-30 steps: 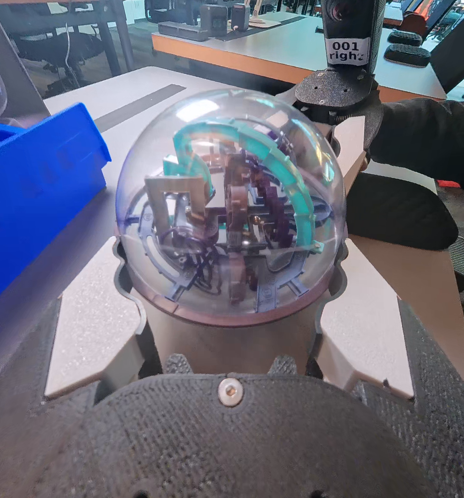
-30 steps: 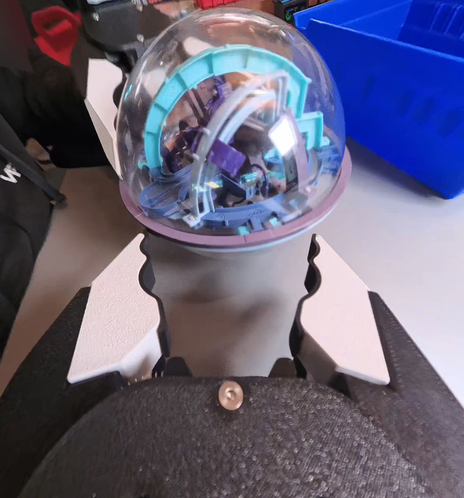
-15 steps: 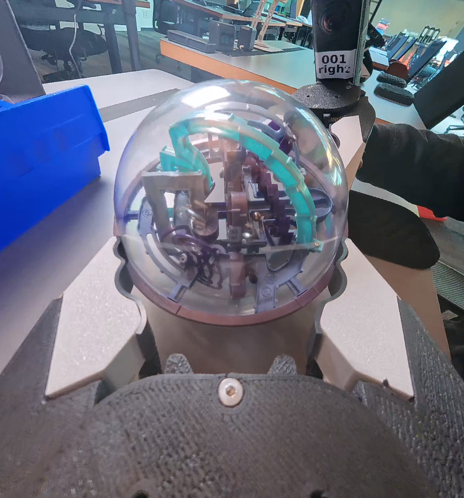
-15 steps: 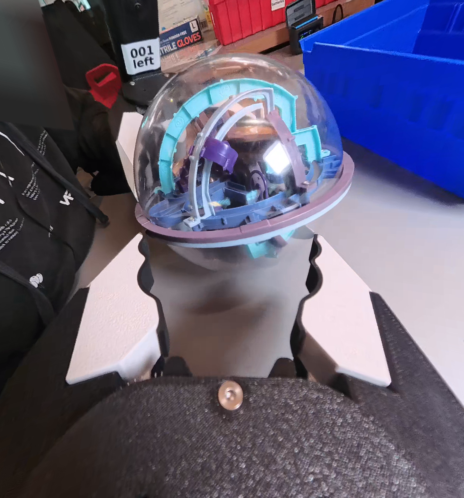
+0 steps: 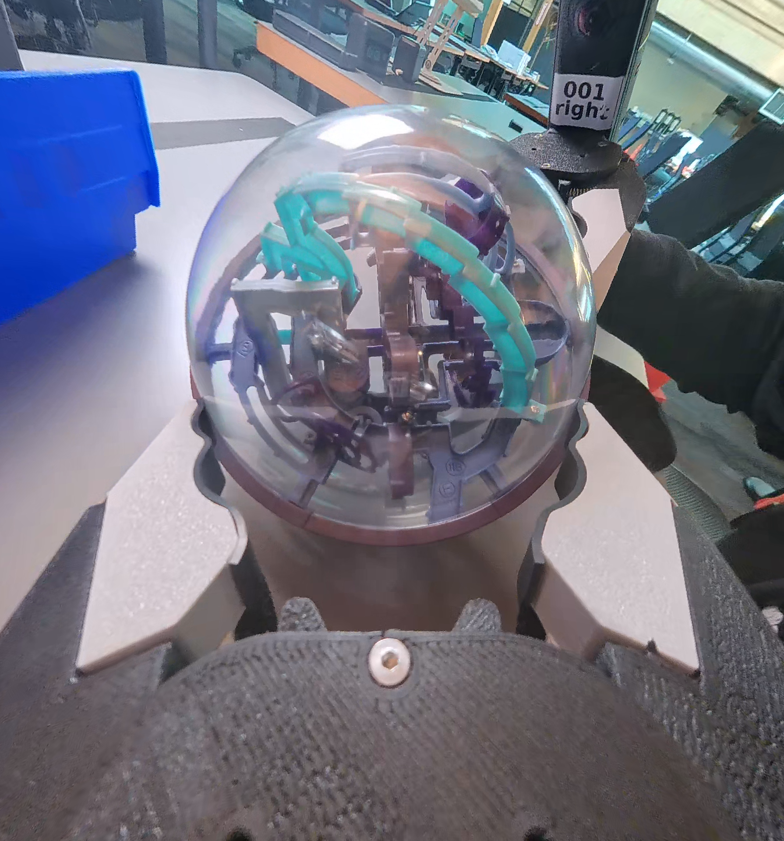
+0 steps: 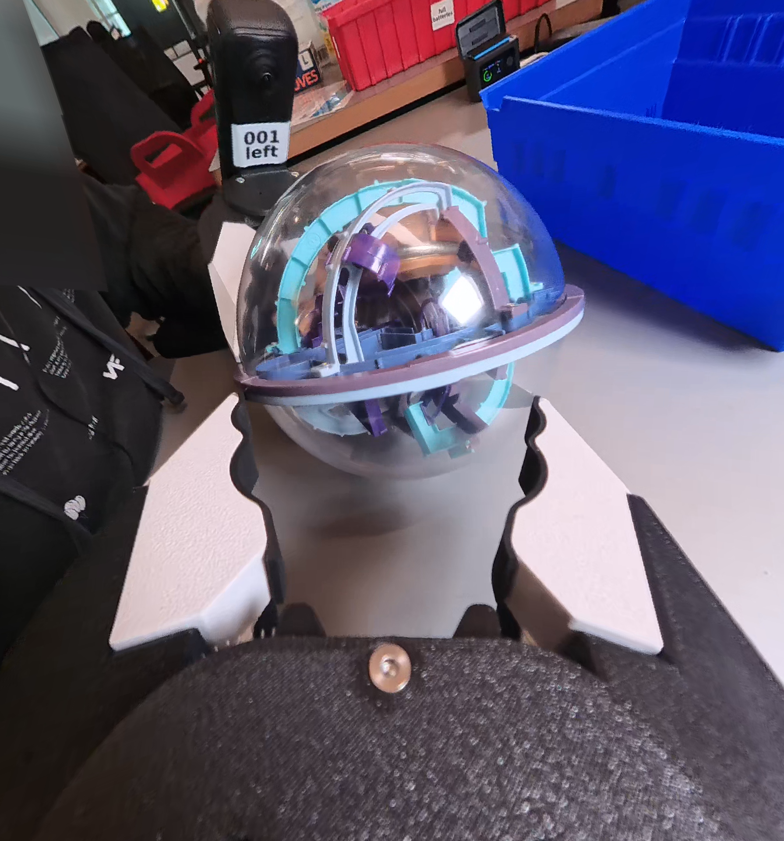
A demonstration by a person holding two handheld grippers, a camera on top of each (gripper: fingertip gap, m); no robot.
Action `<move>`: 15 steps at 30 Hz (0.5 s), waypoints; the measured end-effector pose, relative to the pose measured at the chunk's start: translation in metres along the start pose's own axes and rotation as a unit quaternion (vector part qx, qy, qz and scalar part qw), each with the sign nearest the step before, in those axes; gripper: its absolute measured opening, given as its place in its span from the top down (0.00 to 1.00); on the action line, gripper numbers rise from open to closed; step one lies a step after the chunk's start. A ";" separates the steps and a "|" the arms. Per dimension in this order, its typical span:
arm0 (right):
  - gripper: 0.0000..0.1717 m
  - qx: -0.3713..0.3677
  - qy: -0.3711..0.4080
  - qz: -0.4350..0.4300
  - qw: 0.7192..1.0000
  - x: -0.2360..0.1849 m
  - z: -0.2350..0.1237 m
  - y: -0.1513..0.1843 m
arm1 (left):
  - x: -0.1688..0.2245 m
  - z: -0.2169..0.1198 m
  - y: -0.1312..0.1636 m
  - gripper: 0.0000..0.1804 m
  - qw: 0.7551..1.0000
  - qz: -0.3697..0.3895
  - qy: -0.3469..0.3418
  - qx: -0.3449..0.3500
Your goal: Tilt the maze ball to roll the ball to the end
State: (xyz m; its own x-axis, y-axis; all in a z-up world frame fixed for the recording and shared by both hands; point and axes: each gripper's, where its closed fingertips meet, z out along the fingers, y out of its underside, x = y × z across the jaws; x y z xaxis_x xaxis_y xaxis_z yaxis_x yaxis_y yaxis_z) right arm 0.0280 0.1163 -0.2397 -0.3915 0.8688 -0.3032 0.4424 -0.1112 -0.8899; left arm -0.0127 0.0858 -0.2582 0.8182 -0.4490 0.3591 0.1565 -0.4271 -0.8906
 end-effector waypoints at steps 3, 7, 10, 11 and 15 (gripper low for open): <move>0.31 -0.009 -0.003 0.015 1.000 -0.001 0.002 0.003 | 0.000 -0.002 -0.002 0.18 1.000 0.001 -0.001 0.003; 0.31 -0.008 -0.004 0.012 1.000 -0.002 0.003 0.005 | 0.000 -0.002 -0.003 0.18 1.000 0.016 -0.006 0.002; 0.31 -0.002 -0.005 0.007 1.000 -0.001 0.004 0.006 | 0.000 -0.003 -0.004 0.18 1.000 0.026 -0.009 0.004; 0.31 -0.001 -0.005 0.007 1.000 -0.001 0.004 0.006 | 0.000 -0.003 -0.004 0.18 1.000 0.029 -0.010 0.005; 0.31 0.000 -0.010 0.017 1.000 -0.001 0.006 0.009 | -0.001 -0.004 -0.007 0.18 0.999 0.035 -0.013 0.010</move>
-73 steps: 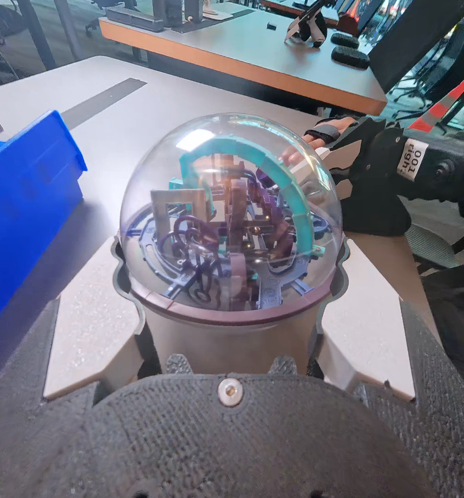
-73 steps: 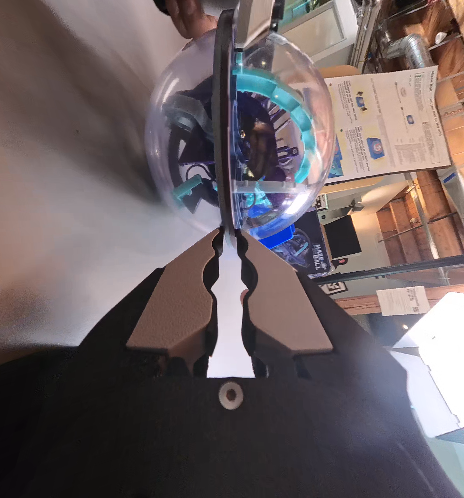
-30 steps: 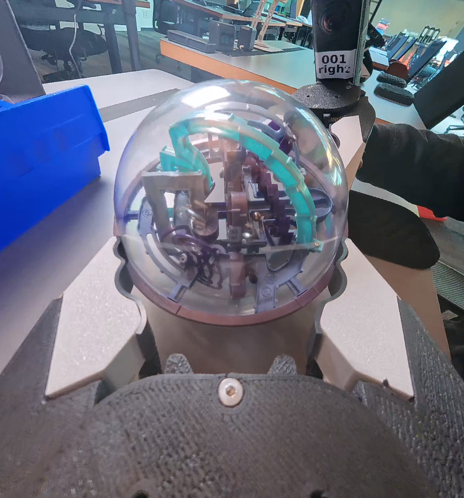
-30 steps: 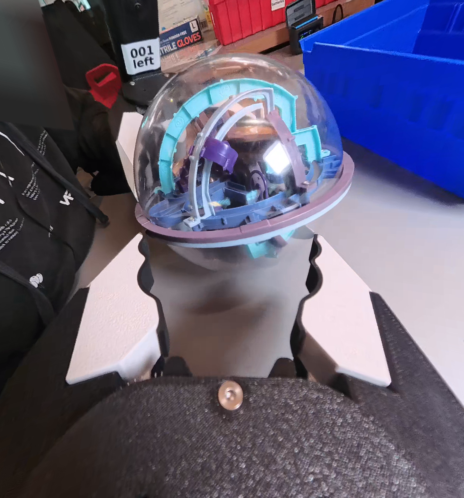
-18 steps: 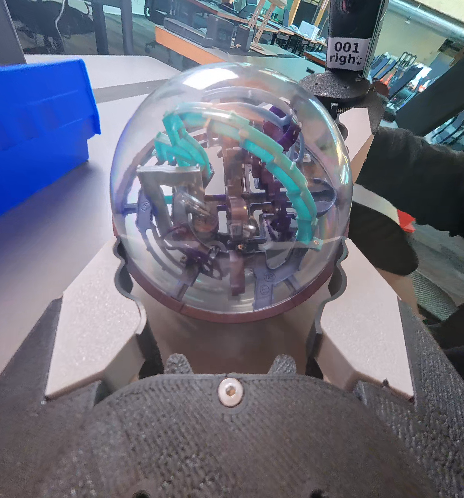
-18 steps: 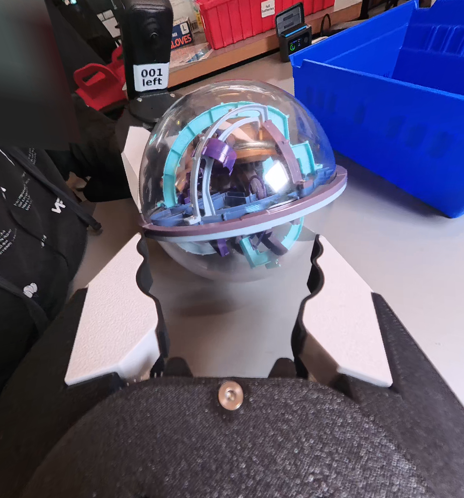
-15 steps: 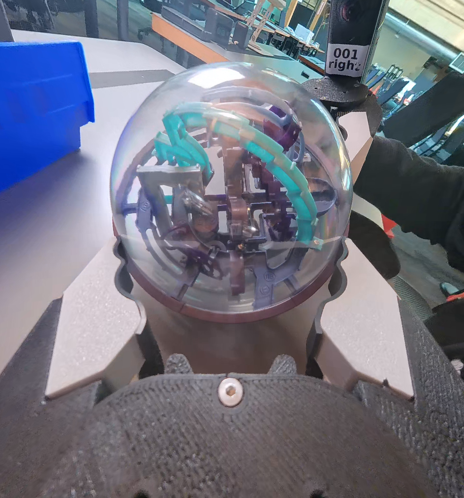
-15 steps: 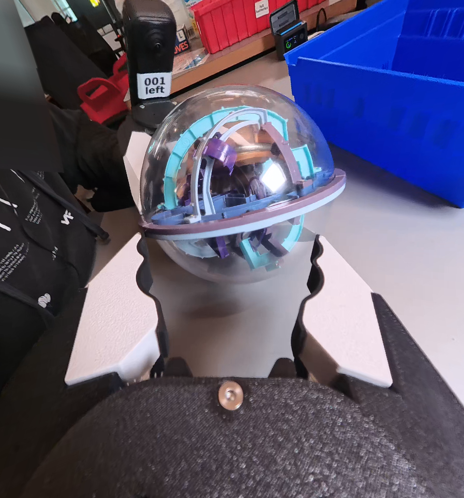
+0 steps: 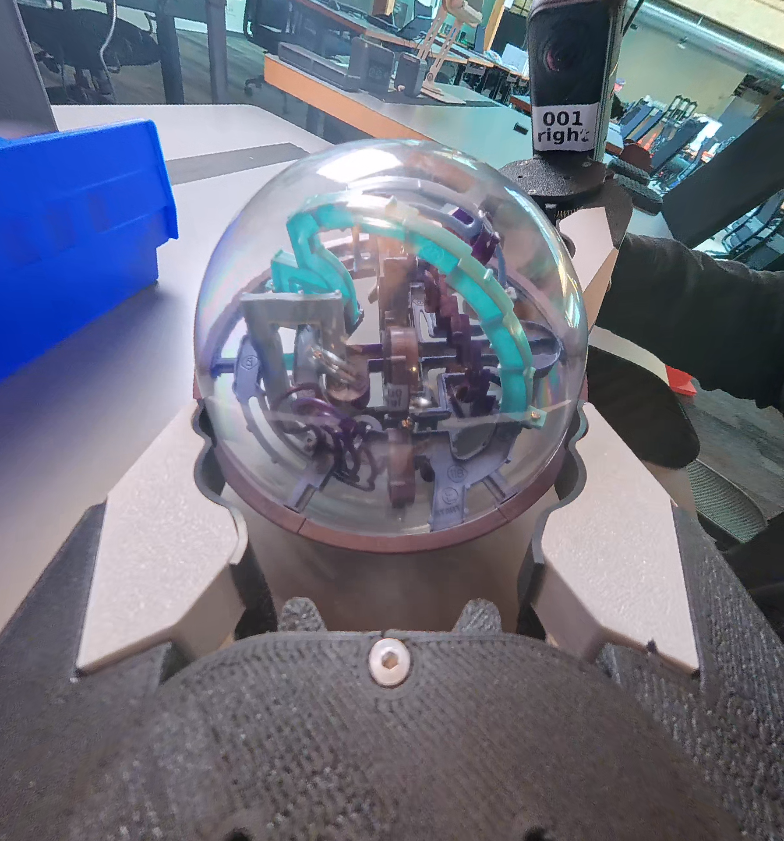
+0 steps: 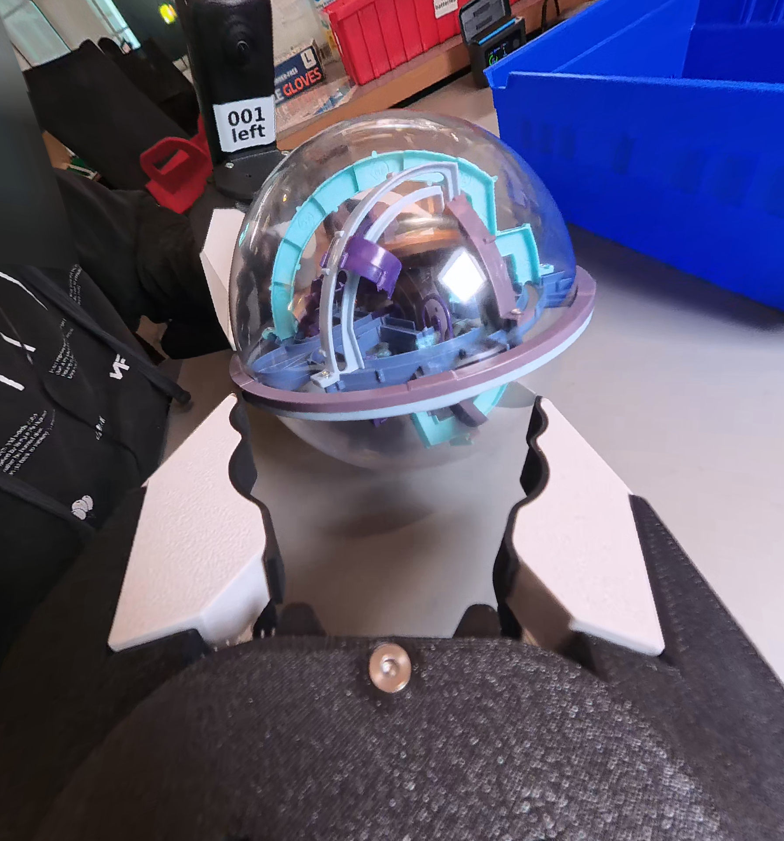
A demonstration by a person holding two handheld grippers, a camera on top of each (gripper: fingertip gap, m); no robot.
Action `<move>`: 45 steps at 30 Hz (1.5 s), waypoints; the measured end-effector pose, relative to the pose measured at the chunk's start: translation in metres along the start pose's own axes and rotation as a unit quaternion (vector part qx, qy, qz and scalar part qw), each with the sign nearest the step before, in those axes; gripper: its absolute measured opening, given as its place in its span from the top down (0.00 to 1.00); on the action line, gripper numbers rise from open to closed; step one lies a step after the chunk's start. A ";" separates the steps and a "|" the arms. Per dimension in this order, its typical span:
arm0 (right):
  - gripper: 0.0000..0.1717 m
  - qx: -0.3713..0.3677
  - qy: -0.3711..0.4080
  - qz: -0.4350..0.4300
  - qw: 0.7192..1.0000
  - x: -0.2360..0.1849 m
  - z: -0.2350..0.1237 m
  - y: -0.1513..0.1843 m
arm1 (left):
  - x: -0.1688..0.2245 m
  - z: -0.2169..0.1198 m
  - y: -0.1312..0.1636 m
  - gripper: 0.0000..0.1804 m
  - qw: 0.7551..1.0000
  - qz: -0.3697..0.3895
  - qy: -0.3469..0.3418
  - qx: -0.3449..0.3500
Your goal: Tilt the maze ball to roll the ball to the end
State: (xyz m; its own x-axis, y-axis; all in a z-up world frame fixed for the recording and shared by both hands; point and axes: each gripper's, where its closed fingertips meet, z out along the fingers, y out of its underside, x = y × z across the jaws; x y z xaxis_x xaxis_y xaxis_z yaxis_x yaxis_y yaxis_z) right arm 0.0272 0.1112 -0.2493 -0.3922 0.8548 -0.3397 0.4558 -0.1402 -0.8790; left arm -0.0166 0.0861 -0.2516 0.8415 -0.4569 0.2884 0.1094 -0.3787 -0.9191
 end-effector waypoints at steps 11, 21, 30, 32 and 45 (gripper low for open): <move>0.31 -0.019 -0.032 0.058 0.998 -0.004 0.012 0.012 | -0.001 -0.005 -0.012 0.18 1.000 0.015 -0.003 0.021; 0.30 -0.044 -0.044 0.040 0.997 -0.007 0.023 0.026 | 0.004 -0.008 -0.020 0.18 0.995 0.090 -0.007 0.042; 0.30 -0.050 -0.047 0.014 0.998 -0.010 0.030 0.028 | 0.012 -0.013 -0.032 0.19 0.984 0.164 -0.007 0.073; 0.30 -0.051 -0.050 0.015 0.997 -0.010 0.032 0.028 | 0.012 -0.014 -0.035 0.19 0.983 0.170 -0.008 0.074; 0.29 -0.043 -0.088 0.035 0.995 -0.009 0.059 0.011 | 0.011 -0.025 -0.072 0.22 0.978 0.203 -0.007 0.040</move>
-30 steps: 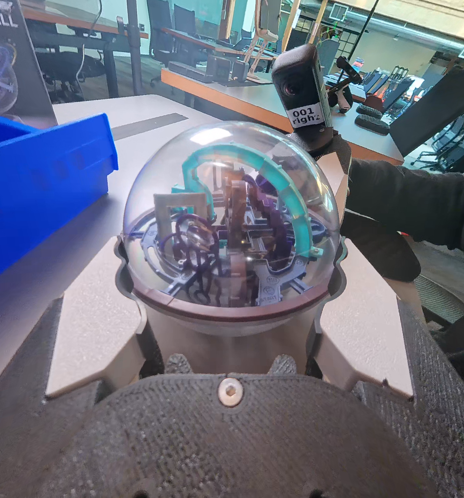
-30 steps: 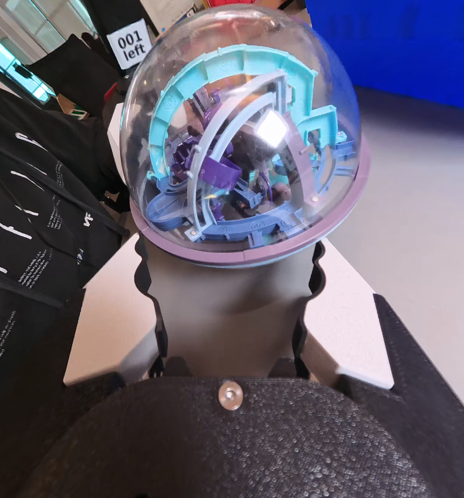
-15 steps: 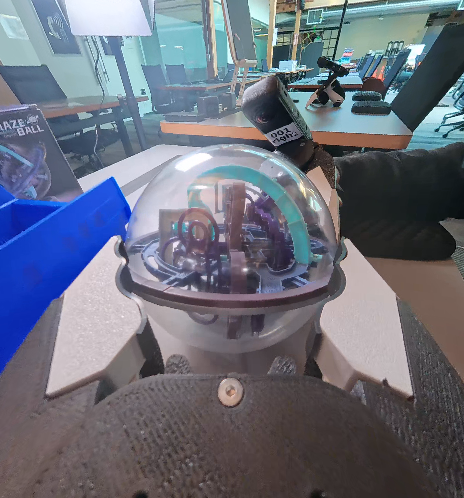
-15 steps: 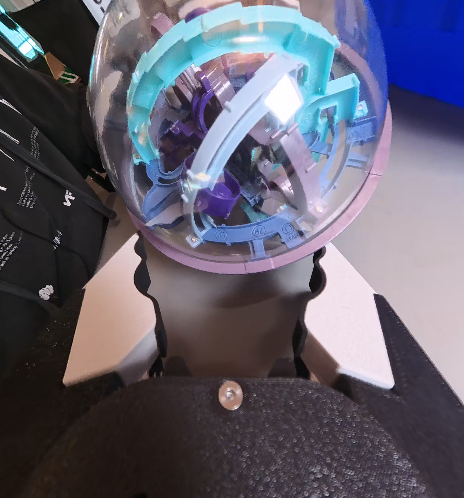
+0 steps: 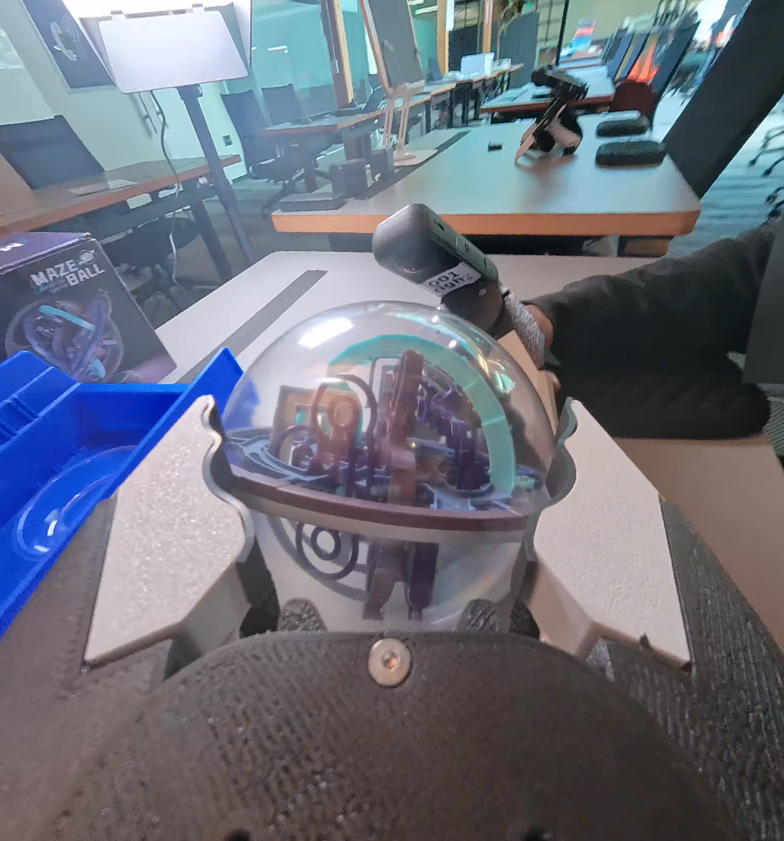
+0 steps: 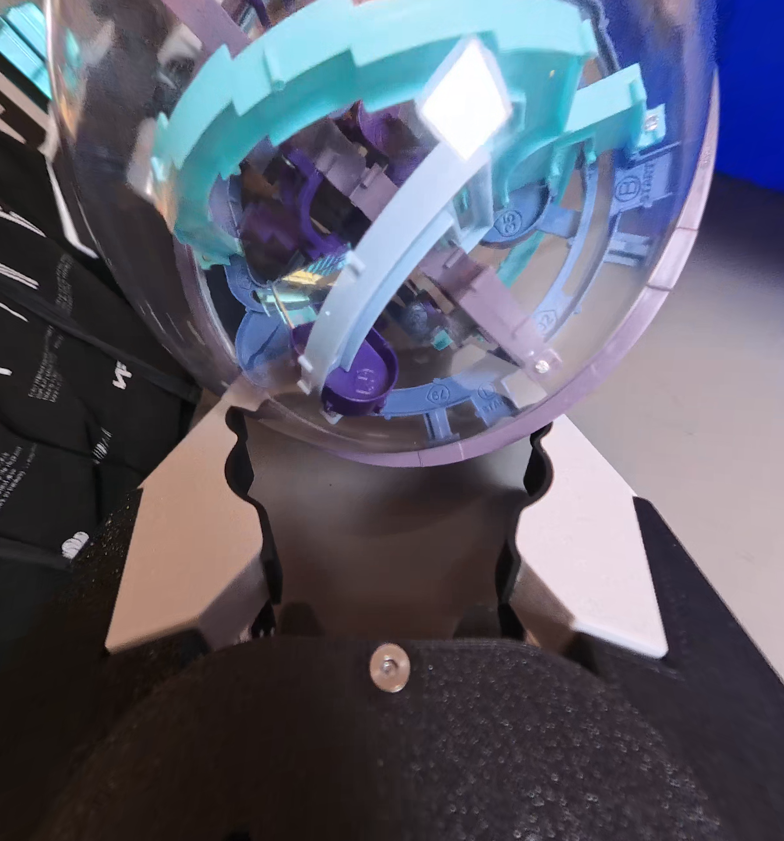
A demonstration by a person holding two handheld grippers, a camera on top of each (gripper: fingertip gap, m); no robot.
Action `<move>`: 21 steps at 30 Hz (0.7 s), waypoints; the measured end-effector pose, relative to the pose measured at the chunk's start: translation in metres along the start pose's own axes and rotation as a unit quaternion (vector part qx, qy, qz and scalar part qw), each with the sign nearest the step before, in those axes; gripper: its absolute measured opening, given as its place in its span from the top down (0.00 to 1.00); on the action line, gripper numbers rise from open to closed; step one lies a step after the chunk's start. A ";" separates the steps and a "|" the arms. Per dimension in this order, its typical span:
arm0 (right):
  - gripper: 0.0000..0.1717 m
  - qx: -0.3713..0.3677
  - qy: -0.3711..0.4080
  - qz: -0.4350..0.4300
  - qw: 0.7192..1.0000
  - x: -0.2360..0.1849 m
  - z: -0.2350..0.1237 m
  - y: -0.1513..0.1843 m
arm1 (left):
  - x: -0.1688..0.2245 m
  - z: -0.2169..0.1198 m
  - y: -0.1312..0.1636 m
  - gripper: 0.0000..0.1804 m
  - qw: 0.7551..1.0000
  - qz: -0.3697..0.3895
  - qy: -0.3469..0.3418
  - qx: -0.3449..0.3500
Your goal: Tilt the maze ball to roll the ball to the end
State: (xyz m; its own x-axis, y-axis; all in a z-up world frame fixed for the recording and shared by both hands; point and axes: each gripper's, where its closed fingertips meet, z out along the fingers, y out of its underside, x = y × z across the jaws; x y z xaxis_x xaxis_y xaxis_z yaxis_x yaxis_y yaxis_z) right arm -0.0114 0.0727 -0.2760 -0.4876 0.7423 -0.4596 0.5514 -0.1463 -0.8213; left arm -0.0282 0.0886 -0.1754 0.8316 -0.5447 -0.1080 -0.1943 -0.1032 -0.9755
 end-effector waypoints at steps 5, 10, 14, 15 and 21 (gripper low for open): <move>0.29 0.009 -0.010 0.010 1.000 0.000 0.002 -0.001 | -0.001 0.000 0.002 0.22 1.000 0.018 -0.009 -0.010; 0.29 0.032 -0.030 0.013 0.999 -0.004 0.005 -0.005 | 0.001 0.003 -0.006 0.20 0.999 0.038 -0.010 -0.016; 0.29 0.058 -0.048 0.012 0.997 -0.008 0.006 -0.013 | 0.002 0.004 -0.017 0.19 0.998 0.055 -0.008 -0.024; 0.29 0.066 -0.052 0.010 0.996 -0.009 0.006 -0.016 | 0.002 0.005 -0.020 0.19 0.998 0.060 -0.009 -0.025; 0.29 0.111 -0.084 0.010 0.990 -0.016 0.004 -0.032 | 0.003 0.009 -0.038 0.20 0.994 0.101 -0.009 -0.046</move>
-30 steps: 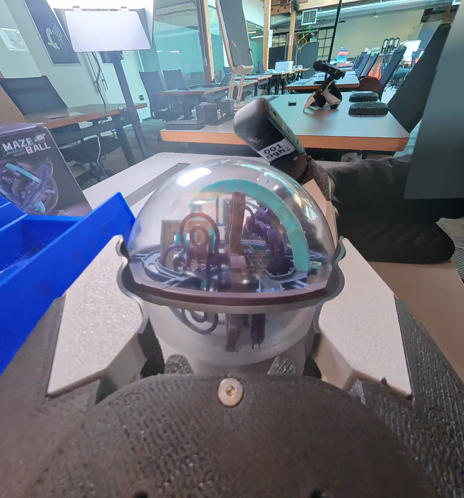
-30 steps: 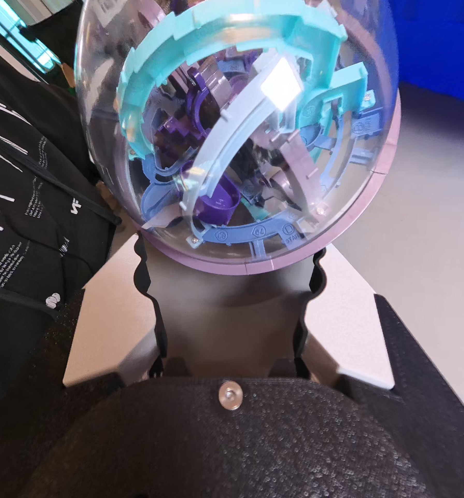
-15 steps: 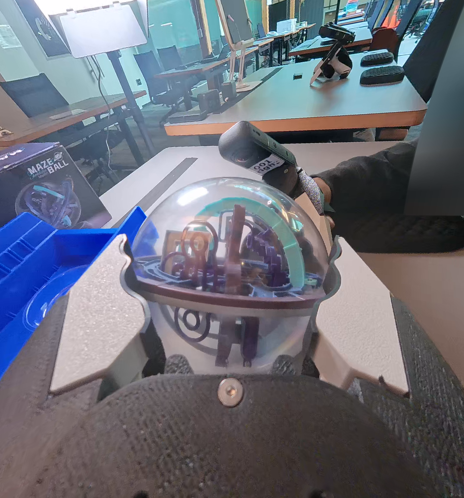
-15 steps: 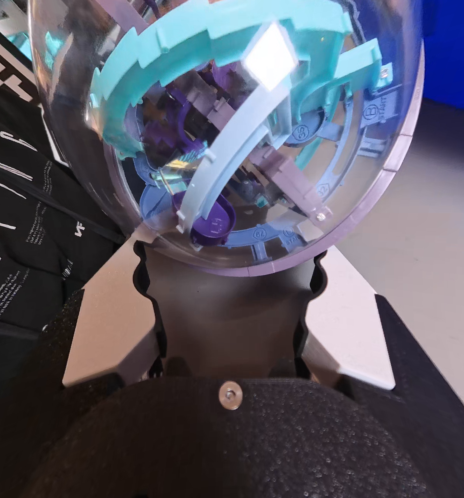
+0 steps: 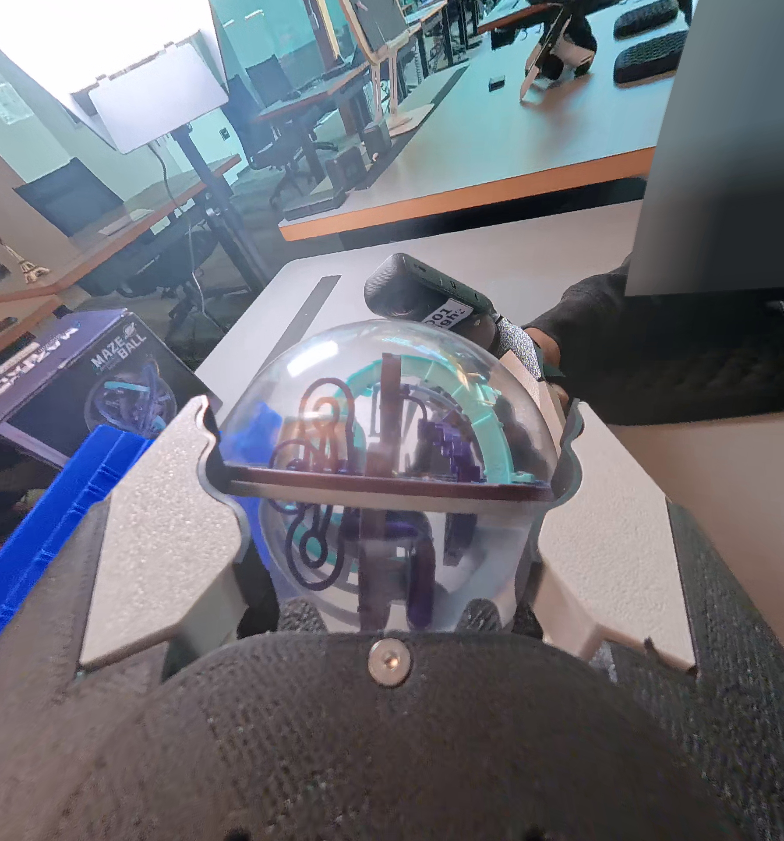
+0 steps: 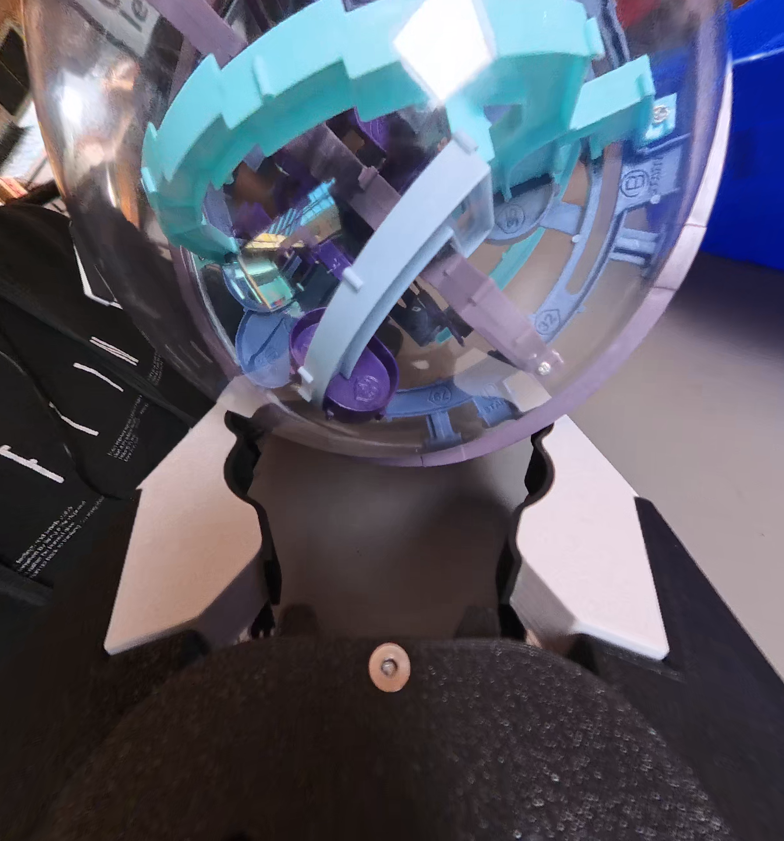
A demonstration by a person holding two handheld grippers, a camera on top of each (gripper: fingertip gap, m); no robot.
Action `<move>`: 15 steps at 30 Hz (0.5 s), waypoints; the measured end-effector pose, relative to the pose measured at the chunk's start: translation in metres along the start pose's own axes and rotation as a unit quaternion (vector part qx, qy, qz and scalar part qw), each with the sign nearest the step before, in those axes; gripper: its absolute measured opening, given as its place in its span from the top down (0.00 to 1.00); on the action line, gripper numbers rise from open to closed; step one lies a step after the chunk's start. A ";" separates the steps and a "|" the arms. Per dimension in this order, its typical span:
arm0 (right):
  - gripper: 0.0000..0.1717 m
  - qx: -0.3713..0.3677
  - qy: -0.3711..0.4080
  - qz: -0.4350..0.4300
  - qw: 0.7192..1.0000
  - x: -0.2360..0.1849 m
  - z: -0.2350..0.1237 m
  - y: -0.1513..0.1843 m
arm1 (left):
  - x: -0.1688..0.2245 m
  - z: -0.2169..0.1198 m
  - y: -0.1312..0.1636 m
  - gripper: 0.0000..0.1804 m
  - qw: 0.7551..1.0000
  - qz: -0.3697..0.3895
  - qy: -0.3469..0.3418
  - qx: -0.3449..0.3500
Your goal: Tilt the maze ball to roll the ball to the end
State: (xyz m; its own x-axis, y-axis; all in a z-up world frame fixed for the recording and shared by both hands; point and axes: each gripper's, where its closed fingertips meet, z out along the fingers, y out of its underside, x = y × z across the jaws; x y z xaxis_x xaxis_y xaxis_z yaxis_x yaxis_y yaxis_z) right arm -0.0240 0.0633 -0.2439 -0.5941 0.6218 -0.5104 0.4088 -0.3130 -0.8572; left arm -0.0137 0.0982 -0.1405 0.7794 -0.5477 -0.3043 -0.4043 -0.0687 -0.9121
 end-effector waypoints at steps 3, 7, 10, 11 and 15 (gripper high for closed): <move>0.29 0.010 -0.001 -0.013 1.000 -0.001 -0.003 -0.004 | 0.002 0.003 -0.006 0.20 1.000 0.018 0.004 -0.006; 0.29 0.021 -0.001 -0.024 1.000 -0.003 -0.007 -0.006 | 0.005 0.008 -0.012 0.20 0.999 0.035 0.010 -0.014; 0.29 0.033 0.000 -0.033 0.999 -0.005 -0.009 -0.010 | 0.007 0.011 -0.017 0.20 0.998 0.050 0.016 -0.023; 0.29 0.036 -0.001 -0.036 0.999 -0.006 -0.009 -0.010 | 0.007 0.012 -0.019 0.20 0.998 0.055 0.019 -0.028; 0.28 0.043 -0.005 -0.037 0.998 -0.008 -0.009 -0.012 | 0.010 0.016 -0.023 0.20 0.996 0.069 0.033 -0.048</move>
State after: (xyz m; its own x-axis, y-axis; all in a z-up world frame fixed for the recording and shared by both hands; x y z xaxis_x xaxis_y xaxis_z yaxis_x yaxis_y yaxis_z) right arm -0.0178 0.0678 -0.2290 -0.6275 0.6386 -0.4455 0.3030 -0.3268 -0.8952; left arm 0.0117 0.1078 -0.1270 0.6814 -0.6104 -0.4039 -0.5521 -0.0664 -0.8311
